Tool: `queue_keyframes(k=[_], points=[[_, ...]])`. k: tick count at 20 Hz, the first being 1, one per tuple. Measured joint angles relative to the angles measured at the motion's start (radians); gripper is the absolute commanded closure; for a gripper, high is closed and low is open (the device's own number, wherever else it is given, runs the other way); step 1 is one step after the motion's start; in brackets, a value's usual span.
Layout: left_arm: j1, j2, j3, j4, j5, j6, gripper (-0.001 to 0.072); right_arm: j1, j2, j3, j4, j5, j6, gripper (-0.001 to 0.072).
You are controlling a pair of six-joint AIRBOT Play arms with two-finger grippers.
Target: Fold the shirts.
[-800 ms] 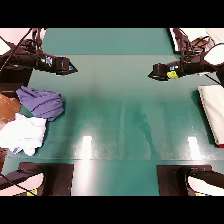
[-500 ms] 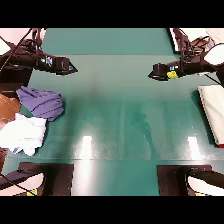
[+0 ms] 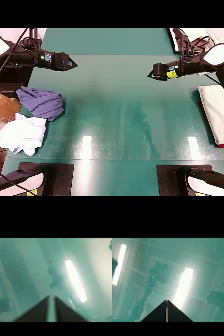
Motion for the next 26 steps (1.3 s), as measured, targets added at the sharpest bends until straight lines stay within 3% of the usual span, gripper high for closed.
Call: queue_keyframes(k=[5, 8, 15, 16, 17, 18, 19, 20, 26], points=[[0.1, 0.006, 0.082, 0.272, -0.137, -0.059, 0.0086, 0.0, 0.0, 0.0, 0.0, 0.018, 0.0, 0.0692], [0.144, 0.007, 0.008, 0.478, -0.215, -0.092, 0.0086, 0.0, 0.0, 0.0, 0.0, 0.024, 0.0, 0.0693], [0.166, 0.007, -0.317, 0.655, -0.068, -0.127, 0.0089, 0.001, 0.0, 0.0, 0.0, 0.028, 0.0, 0.0692], [0.166, 0.008, -0.34, 0.67, -0.043, -0.132, 0.0189, 0.0, 0.0, 0.0, 0.0, 0.028, 0.0, 0.0693], [0.167, 0.008, -0.356, 0.678, -0.027, -0.137, 0.0365, 0.0, 0.0, 0.0, 0.0, 0.028, 0.0, 0.0692], [0.168, 0.008, -0.368, 0.688, -0.014, -0.142, 0.0453, 0.0, 0.0, 0.0, 0.0, 0.028, 0.0, 0.0693], [0.168, 0.008, -0.376, 0.692, -0.005, -0.148, 0.0637, 0.0, 0.0, 0.0, 0.0, 0.028, 0.0, 0.0693], [0.168, 0.008, -0.383, 0.696, 0.002, -0.151, 0.0684, 0.001, 0.0, 0.001, 0.0, 0.028, 0.0, 0.0693], [0.156, 0.087, -0.254, 0.694, 0.003, -0.167, 0.0688, -0.024, 0.081, 0.003, 0.0, 0.03, 0.0, 0.0693]])
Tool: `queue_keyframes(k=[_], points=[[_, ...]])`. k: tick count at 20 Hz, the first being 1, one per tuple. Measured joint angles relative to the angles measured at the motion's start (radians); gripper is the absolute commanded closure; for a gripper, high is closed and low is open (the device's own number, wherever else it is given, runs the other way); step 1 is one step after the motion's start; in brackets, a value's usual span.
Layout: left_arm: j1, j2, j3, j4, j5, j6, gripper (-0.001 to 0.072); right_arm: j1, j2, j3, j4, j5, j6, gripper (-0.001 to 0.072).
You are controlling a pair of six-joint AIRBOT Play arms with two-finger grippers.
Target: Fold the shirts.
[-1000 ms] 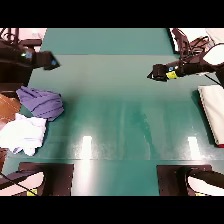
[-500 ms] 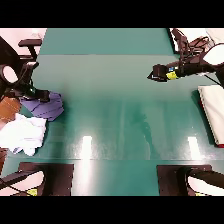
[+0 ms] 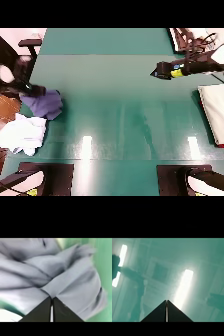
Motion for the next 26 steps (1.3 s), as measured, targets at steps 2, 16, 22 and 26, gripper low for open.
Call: queue_keyframes(k=[2, 16, 22, 26], points=[[-0.045, 0.071, 0.124, -0.021, 0.0, 0.008, 0.0689, -0.029, 0.06, 0.018, 0.0, 0.002, 0.0, 0.0693], [-0.783, -0.097, 0.537, -0.158, 0.029, 0.135, 0.025, -0.177, 0.082, 0.427, -0.003, 0.151, 0.001, 0.0693], [-0.741, -0.224, 0.542, -0.288, 0.099, 0.153, 0.0251, -0.211, 0.059, 0.458, -0.024, 0.194, 0.002, 0.0693], [-0.507, -0.273, 0.527, -0.334, 0.054, 0.108, 0.025, -0.23, 0.056, 0.454, -0.029, 0.21, 0.002, 0.0693]])
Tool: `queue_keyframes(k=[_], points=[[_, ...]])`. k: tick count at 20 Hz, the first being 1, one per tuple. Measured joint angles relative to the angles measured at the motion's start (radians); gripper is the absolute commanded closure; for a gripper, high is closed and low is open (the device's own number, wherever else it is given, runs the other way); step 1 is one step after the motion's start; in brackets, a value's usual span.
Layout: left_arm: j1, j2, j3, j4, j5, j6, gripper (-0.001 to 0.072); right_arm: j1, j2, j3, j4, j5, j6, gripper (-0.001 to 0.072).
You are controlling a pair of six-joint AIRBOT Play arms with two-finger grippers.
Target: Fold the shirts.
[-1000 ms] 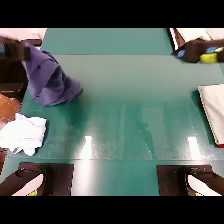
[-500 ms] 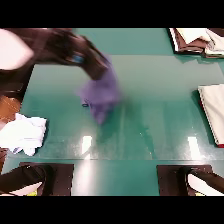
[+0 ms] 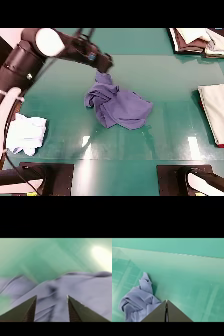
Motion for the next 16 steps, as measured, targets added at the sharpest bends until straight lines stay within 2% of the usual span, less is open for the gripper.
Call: queue_keyframes(k=[2, 5, 12, 13, 14, 15, 16], points=[[0.126, -0.038, -0.043, -0.07, -0.037, -0.015, 0.025, -0.005, 0.0, -0.017, -0.003, 0.001, 0.0, 0.0693], [0.238, -0.089, -0.145, -0.171, -0.063, -0.006, 0.025, -0.006, 0.0, -0.063, -0.002, -0.001, 0.0, 0.0693], [0.301, -0.19, -0.344, -0.253, -0.047, 0.073, 0.0252, -0.006, -0.001, -0.167, 0.003, -0.02, 0.0, 0.0693], [0.303, -0.198, -0.355, -0.261, -0.042, 0.077, 0.0306, -0.006, -0.001, -0.182, 0.004, -0.021, 0.0, 0.0693], [0.302, -0.204, -0.363, -0.264, -0.034, 0.08, 0.0427, -0.006, -0.001, -0.198, 0.004, -0.022, 0.0, 0.0693], [0.303, -0.208, -0.368, -0.267, -0.031, 0.083, 0.047, -0.006, -0.001, -0.22, 0.004, -0.023, 0.0, 0.0693], [0.304, -0.211, -0.372, -0.269, -0.021, 0.085, 0.0471, -0.007, -0.001, -0.243, 0.004, -0.024, 0.0, 0.0693]])
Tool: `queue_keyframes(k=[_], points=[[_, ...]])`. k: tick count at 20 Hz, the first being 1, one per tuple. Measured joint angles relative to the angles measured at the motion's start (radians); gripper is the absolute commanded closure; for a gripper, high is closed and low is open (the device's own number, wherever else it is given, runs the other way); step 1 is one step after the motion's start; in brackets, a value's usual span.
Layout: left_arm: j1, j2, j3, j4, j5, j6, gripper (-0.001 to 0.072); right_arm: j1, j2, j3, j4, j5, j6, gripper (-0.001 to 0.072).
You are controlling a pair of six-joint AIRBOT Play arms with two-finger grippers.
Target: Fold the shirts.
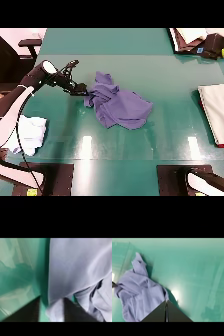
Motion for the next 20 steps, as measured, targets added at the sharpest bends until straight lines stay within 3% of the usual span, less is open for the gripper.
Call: queue_keyframes(k=[6, 7, 8, 10, 11, 15, 20], points=[[0.001, -0.007, -0.01, -0.035, 0.017, 0.022, 0.048, 0.0, 0.0, -0.206, 0.001, -0.013, 0.006, 0.0693], [0.001, -0.007, -0.01, -0.039, 0.018, 0.025, 0.0678, 0.0, 0.0, -0.244, 0.001, -0.015, 0.008, 0.0692], [0.002, -0.008, -0.01, -0.042, 0.018, 0.03, 0.0684, 0.002, 0.0, -0.278, 0.003, -0.022, 0.009, 0.066], [0.002, -0.008, -0.01, -0.048, 0.019, 0.039, 0.0685, 0.019, 0.0, -0.353, 0.011, -0.028, 0.011, 0.0262], [0.002, -0.007, -0.006, -0.048, 0.019, 0.043, 0.0685, 0.032, 0.0, -0.388, 0.016, -0.034, 0.01, 0.0238], [0.001, 0.024, 0.031, -0.03, 0.028, 0.049, 0.0685, 0.117, -0.001, -0.543, 0.023, -0.084, 0.018, 0.0238], [0.002, 0.075, 0.076, -0.002, 0.035, 0.05, 0.0685, 0.2, -0.002, -0.686, 0.046, -0.277, 0.054, 0.0265]])
